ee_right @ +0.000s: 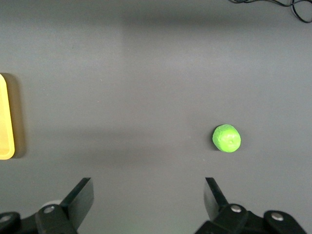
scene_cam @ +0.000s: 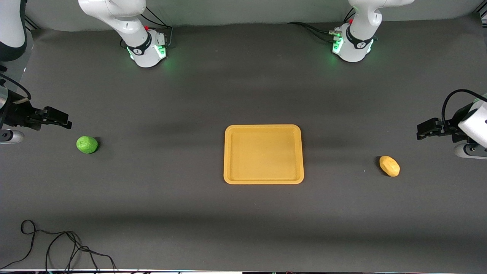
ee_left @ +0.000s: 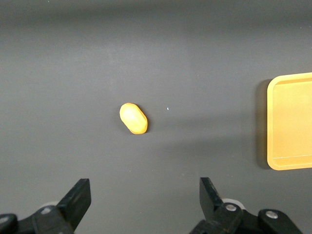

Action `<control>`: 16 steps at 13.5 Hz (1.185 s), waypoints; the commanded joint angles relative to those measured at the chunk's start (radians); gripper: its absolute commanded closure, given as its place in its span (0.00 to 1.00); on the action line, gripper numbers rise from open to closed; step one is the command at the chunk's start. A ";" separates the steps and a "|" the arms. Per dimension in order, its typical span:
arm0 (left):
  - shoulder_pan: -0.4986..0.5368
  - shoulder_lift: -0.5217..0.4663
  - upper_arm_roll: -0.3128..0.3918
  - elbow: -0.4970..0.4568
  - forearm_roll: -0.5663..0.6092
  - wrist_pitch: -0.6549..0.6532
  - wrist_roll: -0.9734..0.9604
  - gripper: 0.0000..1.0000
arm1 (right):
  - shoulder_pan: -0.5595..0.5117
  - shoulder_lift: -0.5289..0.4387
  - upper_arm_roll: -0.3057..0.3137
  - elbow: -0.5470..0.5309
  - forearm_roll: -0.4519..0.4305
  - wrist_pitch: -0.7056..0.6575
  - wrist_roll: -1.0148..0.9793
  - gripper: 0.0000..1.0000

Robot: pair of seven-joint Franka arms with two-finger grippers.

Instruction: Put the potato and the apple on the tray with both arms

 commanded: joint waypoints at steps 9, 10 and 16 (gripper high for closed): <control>-0.007 0.015 0.004 0.003 0.012 0.009 -0.012 0.01 | 0.000 -0.004 -0.006 0.015 0.022 -0.012 0.023 0.00; -0.007 0.015 0.004 0.003 0.012 0.009 -0.012 0.01 | 0.000 -0.004 -0.006 0.015 0.022 -0.012 0.023 0.00; -0.004 0.015 0.004 0.003 0.012 0.018 -0.012 0.01 | -0.001 -0.004 -0.006 0.017 0.022 -0.012 0.023 0.00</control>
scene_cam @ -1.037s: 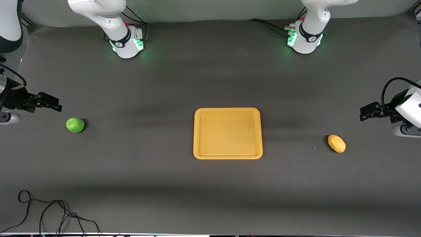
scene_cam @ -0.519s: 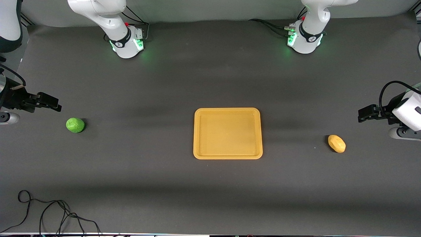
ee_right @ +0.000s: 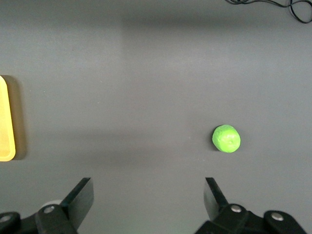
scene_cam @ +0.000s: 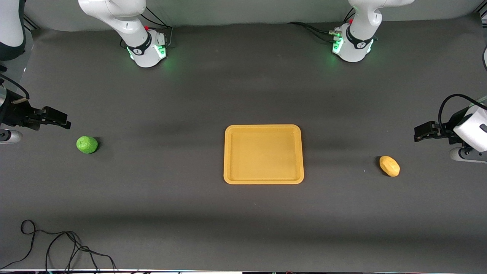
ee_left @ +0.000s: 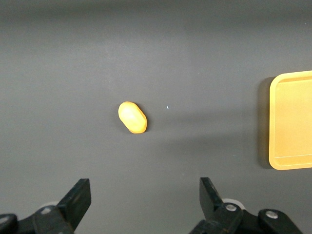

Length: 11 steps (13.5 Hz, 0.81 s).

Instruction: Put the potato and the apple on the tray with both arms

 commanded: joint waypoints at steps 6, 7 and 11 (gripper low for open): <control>-0.003 -0.005 0.003 -0.010 0.012 0.029 -0.010 0.01 | 0.000 0.000 -0.004 0.012 0.021 -0.011 0.018 0.00; -0.004 -0.005 0.003 -0.010 0.012 0.028 -0.012 0.01 | 0.000 0.000 -0.004 0.012 0.021 -0.011 0.018 0.00; -0.006 -0.007 0.003 -0.010 0.012 0.020 -0.013 0.01 | 0.000 0.000 -0.004 0.012 0.021 -0.011 0.018 0.00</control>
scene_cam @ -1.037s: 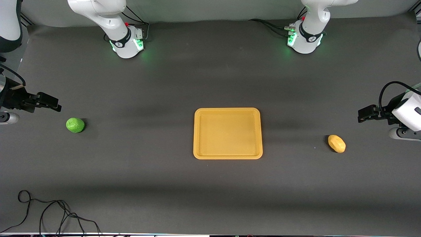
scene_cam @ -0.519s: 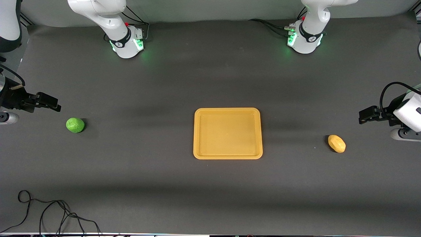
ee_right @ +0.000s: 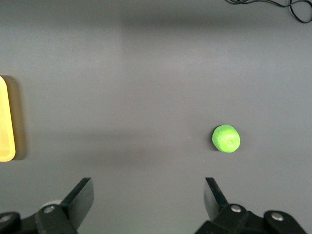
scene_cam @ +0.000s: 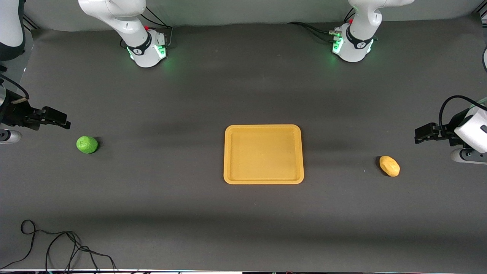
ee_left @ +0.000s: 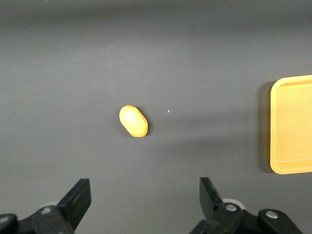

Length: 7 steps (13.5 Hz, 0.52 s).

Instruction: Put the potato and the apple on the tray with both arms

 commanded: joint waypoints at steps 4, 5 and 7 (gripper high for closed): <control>-0.009 -0.009 0.002 -0.007 0.013 0.002 -0.013 0.01 | -0.002 -0.001 -0.004 0.014 0.021 -0.008 0.018 0.00; -0.010 -0.009 0.002 -0.007 0.013 -0.001 -0.015 0.01 | -0.002 -0.001 -0.004 0.014 0.021 -0.008 0.018 0.00; -0.012 -0.009 0.002 -0.007 0.013 -0.004 -0.019 0.01 | -0.002 -0.001 -0.004 0.014 0.021 -0.006 0.018 0.00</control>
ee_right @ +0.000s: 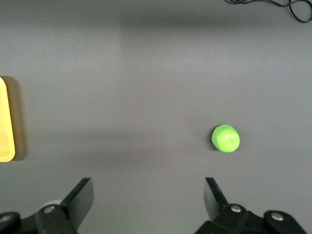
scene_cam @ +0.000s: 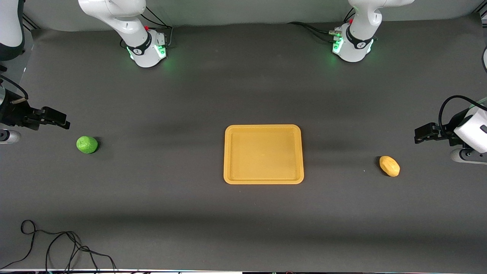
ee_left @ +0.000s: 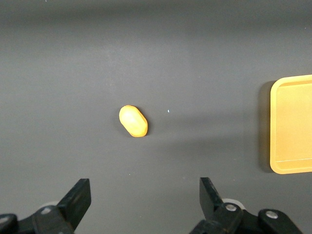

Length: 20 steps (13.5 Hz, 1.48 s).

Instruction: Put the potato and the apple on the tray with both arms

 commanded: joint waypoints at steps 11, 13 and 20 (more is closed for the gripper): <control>-0.011 -0.006 0.003 -0.006 0.013 0.005 -0.019 0.01 | 0.010 0.039 -0.004 -0.008 0.019 0.007 0.013 0.00; -0.009 -0.006 0.003 -0.006 0.013 0.005 -0.017 0.01 | 0.013 0.052 -0.004 -0.052 0.019 0.065 0.013 0.00; -0.011 -0.003 0.003 -0.006 0.013 0.008 -0.019 0.01 | 0.017 0.023 -0.003 -0.113 0.021 0.141 0.018 0.00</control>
